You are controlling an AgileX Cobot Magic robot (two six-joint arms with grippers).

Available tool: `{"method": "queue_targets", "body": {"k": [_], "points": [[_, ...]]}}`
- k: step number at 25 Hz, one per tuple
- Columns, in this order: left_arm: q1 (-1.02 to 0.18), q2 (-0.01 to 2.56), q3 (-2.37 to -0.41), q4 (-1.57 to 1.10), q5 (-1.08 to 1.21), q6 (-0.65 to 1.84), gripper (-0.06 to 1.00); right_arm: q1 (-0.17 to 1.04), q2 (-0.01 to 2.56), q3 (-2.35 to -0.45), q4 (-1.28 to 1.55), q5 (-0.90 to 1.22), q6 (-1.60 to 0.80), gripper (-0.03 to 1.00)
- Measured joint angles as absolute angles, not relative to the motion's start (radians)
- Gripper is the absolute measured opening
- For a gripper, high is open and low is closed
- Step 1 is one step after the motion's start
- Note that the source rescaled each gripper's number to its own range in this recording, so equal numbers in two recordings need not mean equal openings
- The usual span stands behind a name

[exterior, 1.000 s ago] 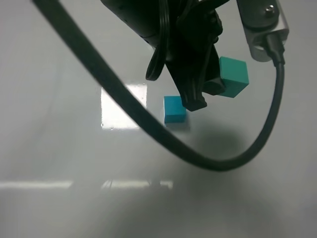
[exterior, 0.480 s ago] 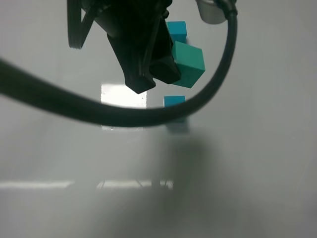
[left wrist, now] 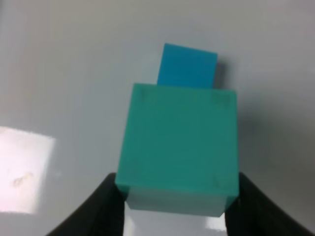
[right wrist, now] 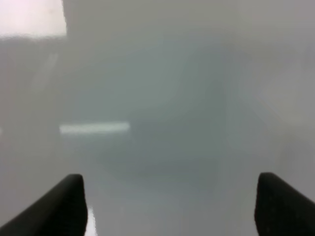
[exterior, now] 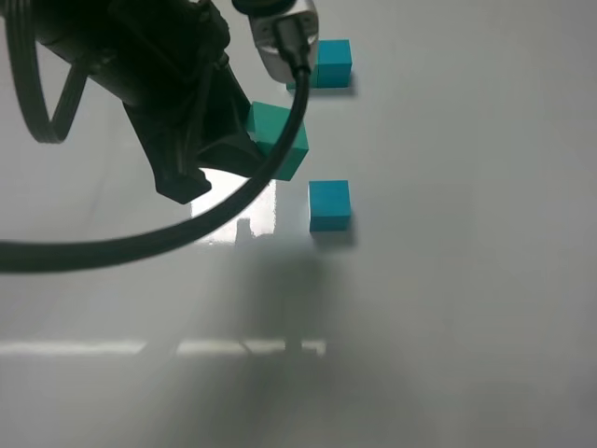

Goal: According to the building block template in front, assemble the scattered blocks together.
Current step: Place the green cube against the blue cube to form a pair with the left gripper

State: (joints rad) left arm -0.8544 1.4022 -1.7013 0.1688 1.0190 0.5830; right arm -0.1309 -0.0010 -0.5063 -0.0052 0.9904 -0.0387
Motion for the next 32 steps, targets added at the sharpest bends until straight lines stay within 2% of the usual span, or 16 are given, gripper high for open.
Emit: {"method": "queue_targets", "body": {"k": [7,10,18,32], "points": [[-0.771,1.264,-1.386,0.152,0.791,0.566,0.02,-0.131,-0.001,-0.506,-0.006,0.990,-0.039,0.36],[-0.754,1.260,-1.312,0.120,0.700,0.572,0.02,-0.131,-0.001,-0.506,-0.007,0.990,-0.039,0.36],[-0.753,1.345,-1.296,0.094,0.597,0.591,0.02,-0.131,-0.001,-0.506,-0.007,0.990,-0.039,0.40],[-0.753,1.405,-1.296,0.104,0.557,0.605,0.02,-0.131,-0.001,-0.506,-0.007,0.990,-0.039,0.40]]}}
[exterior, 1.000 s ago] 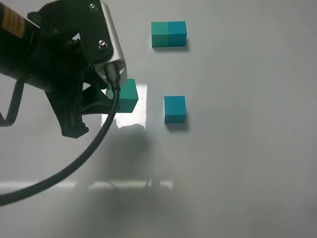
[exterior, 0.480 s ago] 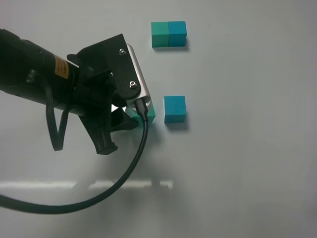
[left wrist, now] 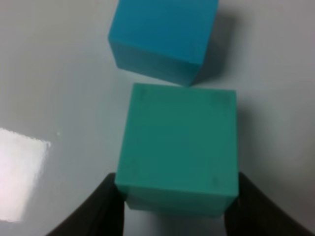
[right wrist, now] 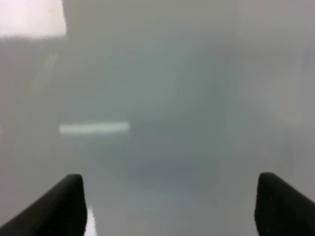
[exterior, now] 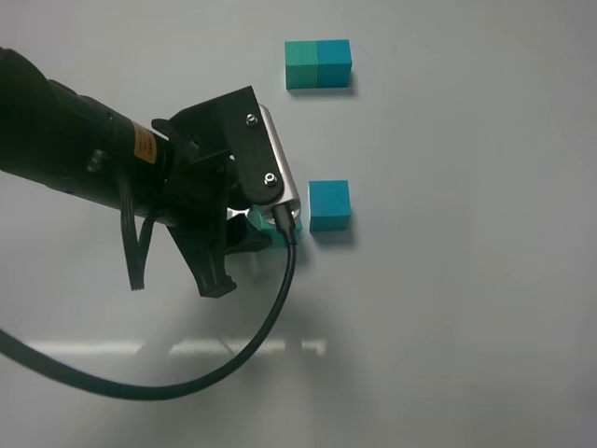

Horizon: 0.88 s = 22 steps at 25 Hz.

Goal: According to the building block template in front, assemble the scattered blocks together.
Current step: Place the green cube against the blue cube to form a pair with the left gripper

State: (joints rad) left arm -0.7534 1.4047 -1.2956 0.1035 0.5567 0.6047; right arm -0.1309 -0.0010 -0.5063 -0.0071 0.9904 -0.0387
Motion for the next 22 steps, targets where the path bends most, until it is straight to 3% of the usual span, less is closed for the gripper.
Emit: {"method": "queue_targets", "body": {"k": [18,22], "points": [[-0.729,1.416,-1.296,0.142,0.525,0.610,0.02,-0.131,-0.001,-0.506,-0.007,0.990,-0.039,0.40],[-0.711,1.416,-1.296,0.142,0.517,0.612,0.01,-0.131,-0.001,-0.506,-0.007,0.990,-0.039,0.48]]}}
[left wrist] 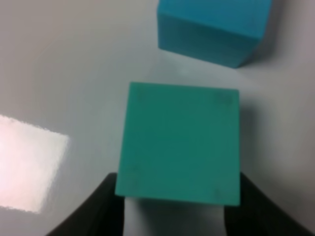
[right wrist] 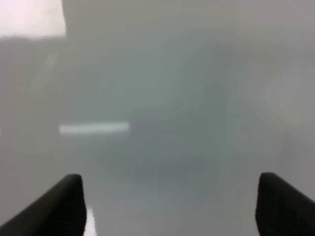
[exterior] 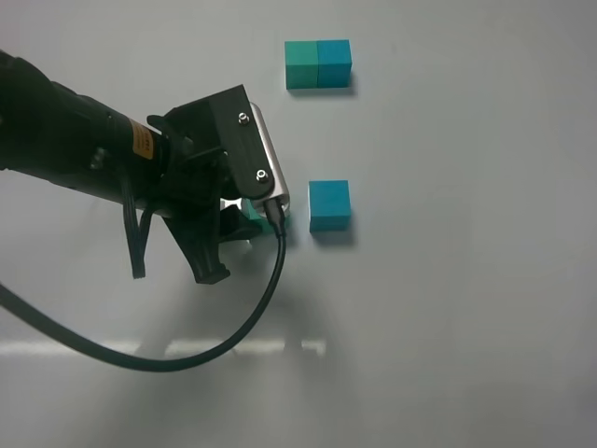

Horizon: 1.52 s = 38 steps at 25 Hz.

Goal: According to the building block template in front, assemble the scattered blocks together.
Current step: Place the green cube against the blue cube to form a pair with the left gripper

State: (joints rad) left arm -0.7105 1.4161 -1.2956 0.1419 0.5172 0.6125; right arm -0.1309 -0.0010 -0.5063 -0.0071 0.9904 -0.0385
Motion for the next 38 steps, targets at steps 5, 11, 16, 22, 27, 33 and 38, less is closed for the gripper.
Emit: {"method": "queue_targets", "body": {"k": [5,11,16,22,27,33,38], "points": [[-0.707,1.416,-1.296,0.142,0.507,0.619,0.01,-0.131,-0.001,-0.506,-0.007,0.990,-0.039,0.48],[-0.707,1.452,-1.296,0.137,0.473,0.644,0.01,-0.131,-0.001,-0.506,-0.007,0.990,-0.039,0.48],[-0.708,1.471,-1.302,0.125,0.434,0.657,0.01,-0.131,-0.001,-0.506,-0.007,0.990,-0.039,0.48],[-0.710,1.485,-1.304,0.122,0.409,0.670,0.01,-0.131,-0.001,-0.506,-0.007,0.990,-0.039,0.48],[-0.710,1.487,-1.304,0.111,0.404,0.691,0.01,-0.131,-0.001,-0.506,-0.007,0.990,-0.039,0.48],[-0.710,1.491,-1.305,0.024,0.403,0.801,0.01,-0.131,-0.001,-0.506,-0.007,0.990,-0.039,0.48],[-0.710,1.495,-1.305,-0.014,0.400,0.838,0.01,-0.131,-0.001,-0.506,-0.007,0.990,-0.039,0.28]]}}
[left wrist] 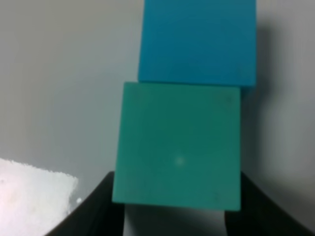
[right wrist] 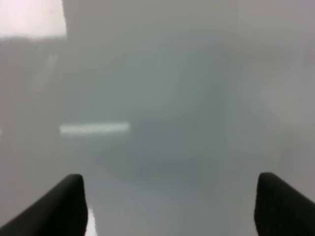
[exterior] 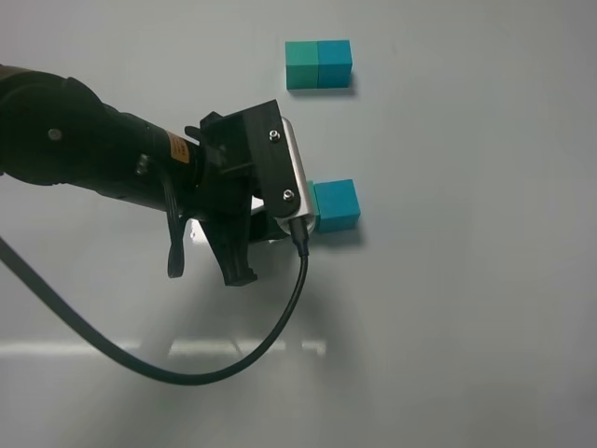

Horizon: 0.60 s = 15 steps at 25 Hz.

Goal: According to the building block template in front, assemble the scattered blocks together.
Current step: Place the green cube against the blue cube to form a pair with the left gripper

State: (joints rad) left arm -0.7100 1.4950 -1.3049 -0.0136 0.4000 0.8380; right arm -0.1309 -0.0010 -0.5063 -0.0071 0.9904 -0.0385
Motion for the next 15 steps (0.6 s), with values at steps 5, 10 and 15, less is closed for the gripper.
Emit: {"method": "queue_targets", "body": {"k": [5,10,15], "points": [[-0.710,1.495,-1.305,-0.019,0.404,0.841,0.02,-0.131,-0.001,-0.506,-0.007,0.990,-0.039,0.17],[-0.723,1.501,-1.304,-0.022,0.435,0.829,0.41,-0.131,-0.001,-0.506,-0.007,0.990,-0.039,0.17],[-0.736,1.503,-1.304,-0.021,0.422,0.804,0.72,-0.131,-0.001,-0.506,-0.007,0.990,-0.039,0.17]]}}
